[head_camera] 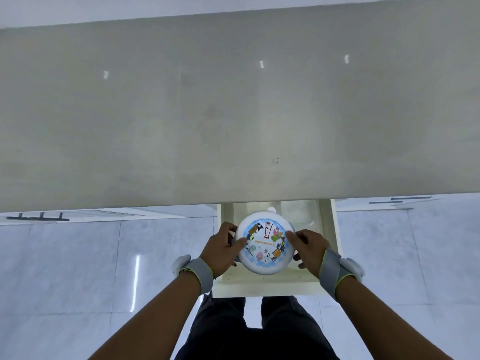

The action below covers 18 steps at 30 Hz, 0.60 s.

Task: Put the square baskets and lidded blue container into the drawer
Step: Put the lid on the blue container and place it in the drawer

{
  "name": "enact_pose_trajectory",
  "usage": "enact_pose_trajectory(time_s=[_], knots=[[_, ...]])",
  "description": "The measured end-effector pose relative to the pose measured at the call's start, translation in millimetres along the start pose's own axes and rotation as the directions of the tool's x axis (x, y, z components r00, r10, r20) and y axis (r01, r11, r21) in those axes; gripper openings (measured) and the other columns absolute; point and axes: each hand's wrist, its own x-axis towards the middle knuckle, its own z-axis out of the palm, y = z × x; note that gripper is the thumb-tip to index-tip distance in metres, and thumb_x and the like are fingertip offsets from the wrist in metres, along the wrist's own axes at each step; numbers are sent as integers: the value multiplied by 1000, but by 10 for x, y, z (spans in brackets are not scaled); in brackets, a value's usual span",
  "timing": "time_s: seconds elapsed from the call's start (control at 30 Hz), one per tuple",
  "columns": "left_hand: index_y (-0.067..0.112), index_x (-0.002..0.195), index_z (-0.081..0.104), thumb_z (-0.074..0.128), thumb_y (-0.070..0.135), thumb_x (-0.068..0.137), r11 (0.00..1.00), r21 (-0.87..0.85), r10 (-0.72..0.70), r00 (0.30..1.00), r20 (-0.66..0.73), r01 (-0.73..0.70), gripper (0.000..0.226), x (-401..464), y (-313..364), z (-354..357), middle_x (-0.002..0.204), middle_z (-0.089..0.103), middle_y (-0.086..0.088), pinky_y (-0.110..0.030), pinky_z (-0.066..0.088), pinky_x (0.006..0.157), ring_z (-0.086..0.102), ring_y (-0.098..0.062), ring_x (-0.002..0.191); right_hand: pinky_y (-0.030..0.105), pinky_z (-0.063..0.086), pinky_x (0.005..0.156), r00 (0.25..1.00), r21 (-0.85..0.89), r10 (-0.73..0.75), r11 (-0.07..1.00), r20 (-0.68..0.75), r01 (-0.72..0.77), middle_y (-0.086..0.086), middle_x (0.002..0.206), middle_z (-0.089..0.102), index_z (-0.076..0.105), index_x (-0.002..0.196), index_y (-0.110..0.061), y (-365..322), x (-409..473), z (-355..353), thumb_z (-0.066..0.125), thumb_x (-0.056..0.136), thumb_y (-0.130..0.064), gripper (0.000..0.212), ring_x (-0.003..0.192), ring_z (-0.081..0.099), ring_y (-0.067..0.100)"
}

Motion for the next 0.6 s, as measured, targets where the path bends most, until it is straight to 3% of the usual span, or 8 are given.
enact_pose_trajectory(time_s=[0.23,0.33,0.43,0.6], knots=[[17,130,45,54,34,99,977,144,-159,987,16,155,36,477,-289,177,101,65,-5,-41,59,81,66,-26,87,55,62,63,984,-63,151,987,95,-145,14,81,70,68,100,-5,215,530,355,60,92,-49,45,63,68,27],[20,146,29,50,28,100,960,200,-193,981,-28,194,51,676,-335,205,121,64,-14,-32,47,81,62,-31,100,57,62,68,976,-54,188,982,110,-183,24,86,73,67,96,-2,252,728,492,61,91,-49,48,71,71,37],[24,151,15,54,25,97,957,210,-195,980,-38,199,67,869,-335,236,141,50,-16,-32,42,85,58,-36,116,59,61,70,971,-56,210,977,118,-205,27,90,73,64,79,-8,263,942,621,60,92,-49,43,77,73,42],[26,151,15,68,30,85,939,270,-213,977,-30,213,84,1080,-332,279,145,38,-17,-34,42,89,53,-39,121,62,60,73,960,-2,248,968,131,-250,32,94,72,65,73,-5,248,1148,781,59,95,-45,46,83,71,47]])
